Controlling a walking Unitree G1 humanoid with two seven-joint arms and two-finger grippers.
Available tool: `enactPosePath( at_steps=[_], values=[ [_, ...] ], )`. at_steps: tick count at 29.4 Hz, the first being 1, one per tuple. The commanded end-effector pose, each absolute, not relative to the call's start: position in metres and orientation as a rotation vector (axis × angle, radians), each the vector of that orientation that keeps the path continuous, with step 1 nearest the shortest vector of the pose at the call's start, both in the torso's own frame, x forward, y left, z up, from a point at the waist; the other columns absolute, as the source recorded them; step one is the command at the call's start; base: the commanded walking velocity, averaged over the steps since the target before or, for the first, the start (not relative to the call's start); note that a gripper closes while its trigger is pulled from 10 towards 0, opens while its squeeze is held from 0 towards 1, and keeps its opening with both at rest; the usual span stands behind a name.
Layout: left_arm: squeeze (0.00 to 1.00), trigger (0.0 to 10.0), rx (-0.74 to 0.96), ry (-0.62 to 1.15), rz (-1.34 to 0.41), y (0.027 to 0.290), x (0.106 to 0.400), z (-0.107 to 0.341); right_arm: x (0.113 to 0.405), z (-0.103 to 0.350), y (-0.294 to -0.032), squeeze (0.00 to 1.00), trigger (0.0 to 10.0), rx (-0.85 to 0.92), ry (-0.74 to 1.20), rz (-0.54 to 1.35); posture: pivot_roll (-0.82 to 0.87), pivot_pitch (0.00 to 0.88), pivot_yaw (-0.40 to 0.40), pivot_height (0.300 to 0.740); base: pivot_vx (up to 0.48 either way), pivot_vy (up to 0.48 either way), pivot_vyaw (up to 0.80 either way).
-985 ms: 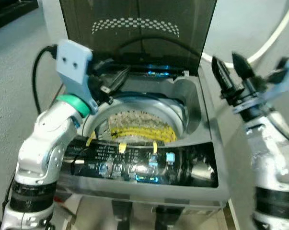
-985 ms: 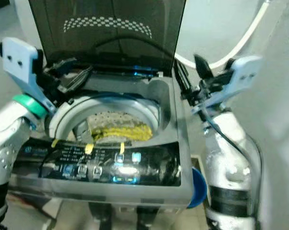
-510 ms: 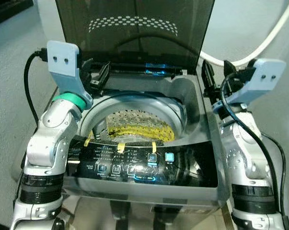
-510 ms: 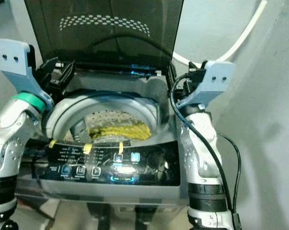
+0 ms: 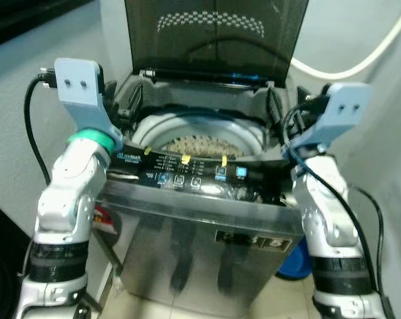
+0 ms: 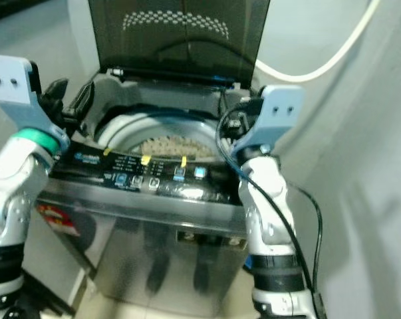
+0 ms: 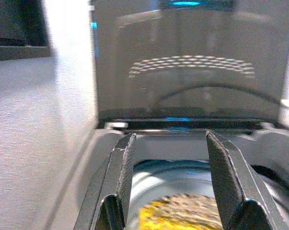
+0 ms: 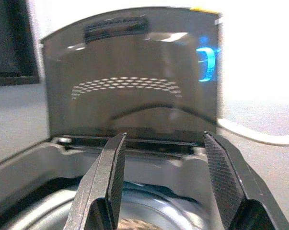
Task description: Clothes washing
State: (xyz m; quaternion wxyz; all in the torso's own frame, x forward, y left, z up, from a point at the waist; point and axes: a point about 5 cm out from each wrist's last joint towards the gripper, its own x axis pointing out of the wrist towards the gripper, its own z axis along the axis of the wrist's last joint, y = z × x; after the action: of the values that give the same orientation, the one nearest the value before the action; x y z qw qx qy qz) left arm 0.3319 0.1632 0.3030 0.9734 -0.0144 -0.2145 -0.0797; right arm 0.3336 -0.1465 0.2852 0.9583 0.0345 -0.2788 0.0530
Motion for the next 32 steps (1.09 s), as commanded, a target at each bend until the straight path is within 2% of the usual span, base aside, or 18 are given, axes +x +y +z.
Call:
enactPosePath(
  at_steps=[1,14,18,32],
  values=[
    [0.0,10.0,-0.022,-0.425,-0.158,0.163,0.334,0.3,0.333,0.284,-0.146,0.0,10.0,0.063,-0.562,0.102,0.03,0.03,0.047,0.74,-0.375,0.0,0.0],
    [0.0,10.0,-0.024,-0.425,-0.154,0.162,0.336,0.299,0.334,0.282,-0.144,0.0,10.0,0.026,-0.562,0.11,0.03,0.03,0.047,0.74,-0.286,0.0,0.08],
    [0.0,10.0,-0.004,-0.416,-0.149,0.157,0.337,0.298,0.334,0.278,-0.14,0.0,10.0,-0.054,-0.558,0.139,0.03,0.031,0.046,0.74,0.0,0.0,0.8],
    [0.0,10.0,0.039,-0.373,-0.182,0.148,0.337,0.282,0.332,0.271,-0.139,0.0,10.0,-0.055,-0.54,0.157,0.02,0.037,0.048,0.74,0.0,0.0,0.79]
  ],
)
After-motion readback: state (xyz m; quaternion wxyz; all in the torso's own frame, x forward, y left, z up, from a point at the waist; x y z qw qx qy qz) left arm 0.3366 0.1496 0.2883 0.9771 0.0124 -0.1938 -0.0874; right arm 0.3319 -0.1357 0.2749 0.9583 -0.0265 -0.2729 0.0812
